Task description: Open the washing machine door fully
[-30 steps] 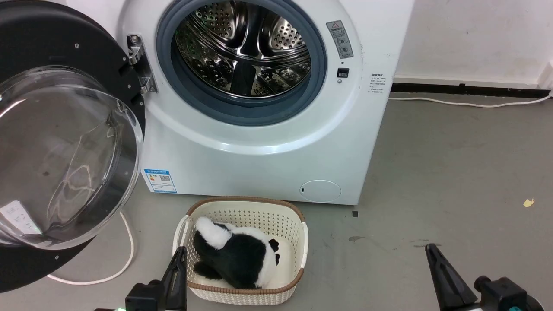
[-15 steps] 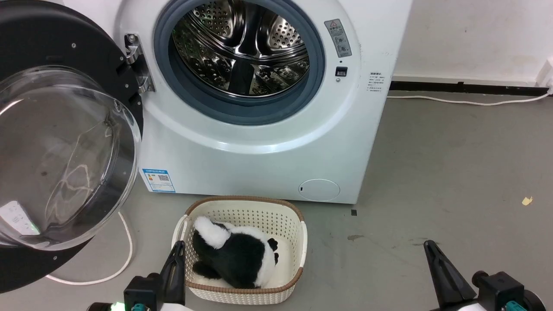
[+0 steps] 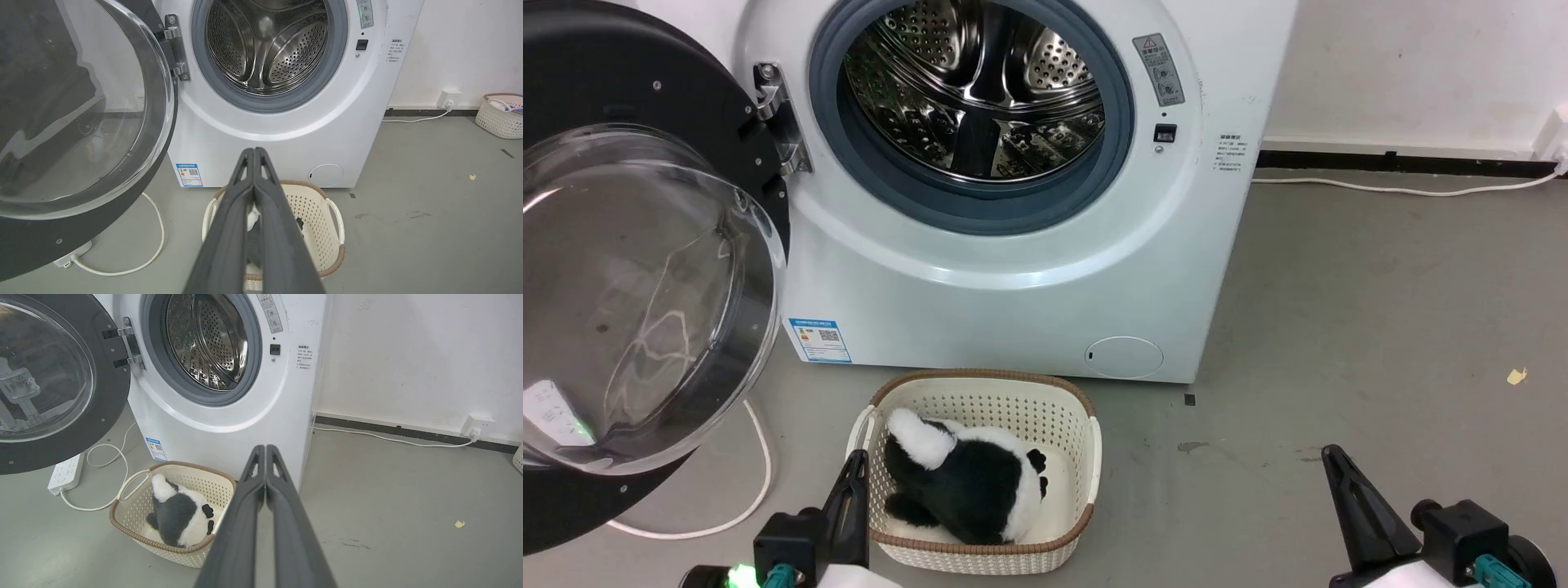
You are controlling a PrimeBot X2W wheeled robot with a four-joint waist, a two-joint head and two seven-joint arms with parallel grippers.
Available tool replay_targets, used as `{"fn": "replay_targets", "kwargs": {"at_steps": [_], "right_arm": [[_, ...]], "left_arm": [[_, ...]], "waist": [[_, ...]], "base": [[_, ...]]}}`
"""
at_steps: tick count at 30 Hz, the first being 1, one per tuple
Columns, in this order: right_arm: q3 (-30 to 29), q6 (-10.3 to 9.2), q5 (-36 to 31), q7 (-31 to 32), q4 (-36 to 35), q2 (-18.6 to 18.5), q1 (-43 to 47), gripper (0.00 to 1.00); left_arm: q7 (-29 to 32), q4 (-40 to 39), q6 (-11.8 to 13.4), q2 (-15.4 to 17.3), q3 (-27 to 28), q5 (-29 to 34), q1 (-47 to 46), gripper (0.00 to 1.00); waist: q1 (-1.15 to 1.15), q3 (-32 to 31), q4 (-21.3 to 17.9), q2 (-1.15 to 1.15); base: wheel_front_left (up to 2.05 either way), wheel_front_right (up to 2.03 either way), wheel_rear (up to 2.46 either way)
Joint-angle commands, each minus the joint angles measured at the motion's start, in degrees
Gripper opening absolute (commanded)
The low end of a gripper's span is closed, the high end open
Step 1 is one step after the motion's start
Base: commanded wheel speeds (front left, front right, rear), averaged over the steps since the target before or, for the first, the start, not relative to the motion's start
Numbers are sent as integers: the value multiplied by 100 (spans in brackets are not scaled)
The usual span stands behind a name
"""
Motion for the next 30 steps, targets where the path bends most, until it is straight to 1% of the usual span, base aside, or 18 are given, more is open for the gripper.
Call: {"fn": "replay_targets", "kwargs": {"at_steps": [1,26,30], "right_arm": [[-2,2,-43,29,-29,12,-102,0],[0,3,-153,347,-94,17,-272,0],[4,0,-118,329,-54,0,-207,0]], "left_arm": [[36,-42,-21,-12,31,49,-111,0],[352,-169,-111,-77,212,180,-239,0],[335,-142,-97,-42,181,150,-181,0]], "waist": [[0,2,-2,0],[0,40,-52,0],[-1,41,-54,0]], "base": [[0,0,0],[0,0,0],[0,0,0]]}}
